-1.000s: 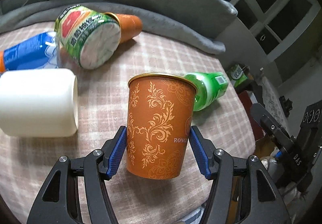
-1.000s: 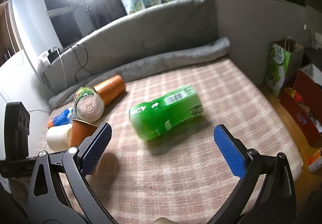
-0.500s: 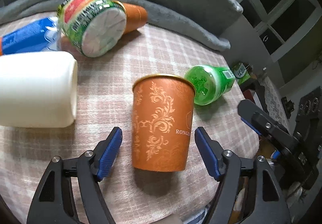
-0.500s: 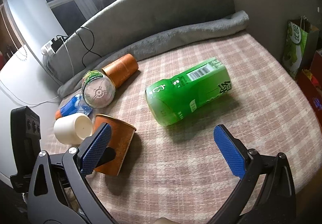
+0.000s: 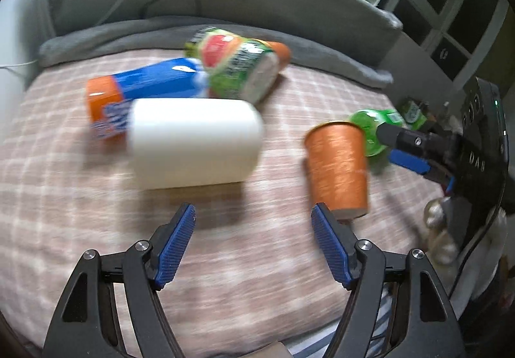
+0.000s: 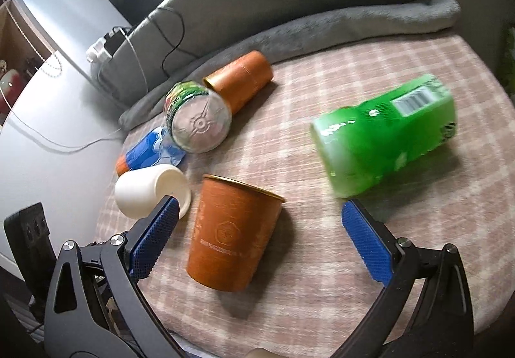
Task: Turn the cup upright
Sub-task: 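Move the right gripper to the upright copper-orange cup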
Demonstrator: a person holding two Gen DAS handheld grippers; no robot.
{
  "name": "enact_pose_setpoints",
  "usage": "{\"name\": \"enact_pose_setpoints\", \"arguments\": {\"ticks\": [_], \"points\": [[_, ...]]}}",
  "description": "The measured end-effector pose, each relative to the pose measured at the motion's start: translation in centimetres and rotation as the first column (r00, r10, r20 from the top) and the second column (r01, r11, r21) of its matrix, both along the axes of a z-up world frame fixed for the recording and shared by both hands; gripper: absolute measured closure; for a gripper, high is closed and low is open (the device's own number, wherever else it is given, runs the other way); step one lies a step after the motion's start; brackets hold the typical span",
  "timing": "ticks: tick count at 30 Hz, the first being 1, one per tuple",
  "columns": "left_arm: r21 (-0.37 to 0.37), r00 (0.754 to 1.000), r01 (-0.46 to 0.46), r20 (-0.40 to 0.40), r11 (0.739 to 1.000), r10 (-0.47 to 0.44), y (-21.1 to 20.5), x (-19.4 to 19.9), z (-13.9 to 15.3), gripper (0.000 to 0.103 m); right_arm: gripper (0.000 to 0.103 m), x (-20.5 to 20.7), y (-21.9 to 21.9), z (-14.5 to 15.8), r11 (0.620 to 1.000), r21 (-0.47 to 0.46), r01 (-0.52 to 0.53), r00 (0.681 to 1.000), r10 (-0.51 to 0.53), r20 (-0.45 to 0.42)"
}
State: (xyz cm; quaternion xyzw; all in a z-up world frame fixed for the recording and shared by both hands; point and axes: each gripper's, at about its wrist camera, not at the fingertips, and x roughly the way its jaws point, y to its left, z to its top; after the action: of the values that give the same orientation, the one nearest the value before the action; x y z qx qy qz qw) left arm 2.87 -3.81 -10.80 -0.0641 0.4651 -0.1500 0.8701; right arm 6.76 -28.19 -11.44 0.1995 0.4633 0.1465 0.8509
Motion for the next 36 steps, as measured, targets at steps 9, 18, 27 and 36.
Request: {"name": "enact_pose_setpoints", "arguments": {"ticks": [9, 18, 27, 36], "points": [[0.077, 0.997, -0.066, 0.05, 0.995, 0.062, 1.9, -1.1, -0.2, 0.029, 0.004, 2.3, 0.8, -2.2, 0.995, 0.092, -0.04, 0.99, 0.052, -0.128], [0.095, 0.994, -0.064, 0.094, 0.993, 0.055, 1.6, -1.7, 0.5, 0.029, 0.01, 4.2, 0.7, -3.8, 0.988, 0.147, -0.055, 0.974, 0.085, -0.211], [0.08, 0.994, -0.071, 0.084, 0.994, 0.064, 1.8, -1.5, 0.2, 0.029, 0.017, 4.6, 1.6, -4.2, 0.985, 0.14, -0.098, 0.968, 0.127, -0.218], [0.068, 0.993, -0.087, 0.084, 0.994, 0.081, 2.3, -1.2, 0.2, 0.029, 0.027, 4.8, 2.2, -4.0, 0.982, 0.153, -0.116, 0.966, 0.147, -0.213]]}}
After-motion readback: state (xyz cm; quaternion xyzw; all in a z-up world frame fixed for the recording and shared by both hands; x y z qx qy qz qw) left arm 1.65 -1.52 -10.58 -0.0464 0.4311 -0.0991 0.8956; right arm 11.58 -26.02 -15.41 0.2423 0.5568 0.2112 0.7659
